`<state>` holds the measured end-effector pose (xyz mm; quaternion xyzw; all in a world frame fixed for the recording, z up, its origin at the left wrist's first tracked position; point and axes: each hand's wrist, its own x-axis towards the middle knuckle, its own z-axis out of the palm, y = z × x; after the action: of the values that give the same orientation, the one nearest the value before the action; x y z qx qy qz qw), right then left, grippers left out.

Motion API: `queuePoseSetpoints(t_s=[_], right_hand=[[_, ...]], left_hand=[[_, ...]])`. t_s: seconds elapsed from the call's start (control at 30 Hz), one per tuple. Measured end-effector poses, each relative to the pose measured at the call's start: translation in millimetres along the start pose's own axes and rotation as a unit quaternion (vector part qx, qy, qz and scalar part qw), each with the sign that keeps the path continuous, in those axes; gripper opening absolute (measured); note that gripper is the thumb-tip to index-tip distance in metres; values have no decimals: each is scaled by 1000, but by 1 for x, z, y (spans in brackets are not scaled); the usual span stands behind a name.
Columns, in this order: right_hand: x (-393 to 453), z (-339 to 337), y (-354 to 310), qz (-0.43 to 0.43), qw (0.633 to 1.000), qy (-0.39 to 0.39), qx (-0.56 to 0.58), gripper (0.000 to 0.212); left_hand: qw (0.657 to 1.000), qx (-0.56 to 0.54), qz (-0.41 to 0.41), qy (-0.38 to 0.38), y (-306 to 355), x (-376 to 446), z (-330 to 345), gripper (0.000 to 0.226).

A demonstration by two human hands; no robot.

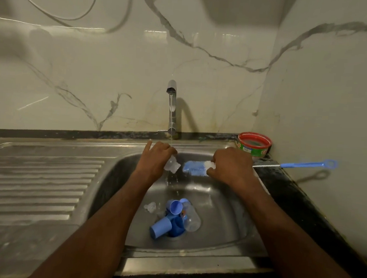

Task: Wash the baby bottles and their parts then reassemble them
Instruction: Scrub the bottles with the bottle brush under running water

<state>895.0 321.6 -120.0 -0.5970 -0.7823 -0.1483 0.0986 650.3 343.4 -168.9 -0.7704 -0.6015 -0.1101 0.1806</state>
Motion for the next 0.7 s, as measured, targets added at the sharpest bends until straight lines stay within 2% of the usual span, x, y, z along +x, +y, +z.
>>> queuePoseSetpoints(t_s=[0.17, 0.27, 0.33, 0.4, 0.5, 0.57, 0.63, 0.7], right_hand=[[-2, 3, -11, -34, 997, 49, 45, 44], [-3, 2, -19, -60, 996, 57, 44, 39], [-3, 4, -28, -56, 995, 59, 50, 34], [-4, 7, -39, -58, 997, 40, 31, 28], [-2, 7, -42, -70, 996, 44, 35, 26], [-2, 5, -41, -105, 993, 56, 26, 28], [-4, 2, -42, -150, 986, 63, 25, 28], [-6, 3, -45, -160, 984, 74, 26, 29]], left_hand=[[988, -148, 26, 22, -12, -7, 4, 67], [976, -211, 27, 36, -16, -14, 6, 63], [968, -249, 41, 16, -9, -11, -1, 59], [972, -225, 69, -17, 1, -6, -8, 56], [967, -240, 70, 59, 1, -7, -8, 51], [967, -229, 60, 92, -8, -10, 1, 58], [974, -205, 44, 83, -8, -11, 5, 69], [971, -228, 33, 71, -4, -10, 9, 77]])
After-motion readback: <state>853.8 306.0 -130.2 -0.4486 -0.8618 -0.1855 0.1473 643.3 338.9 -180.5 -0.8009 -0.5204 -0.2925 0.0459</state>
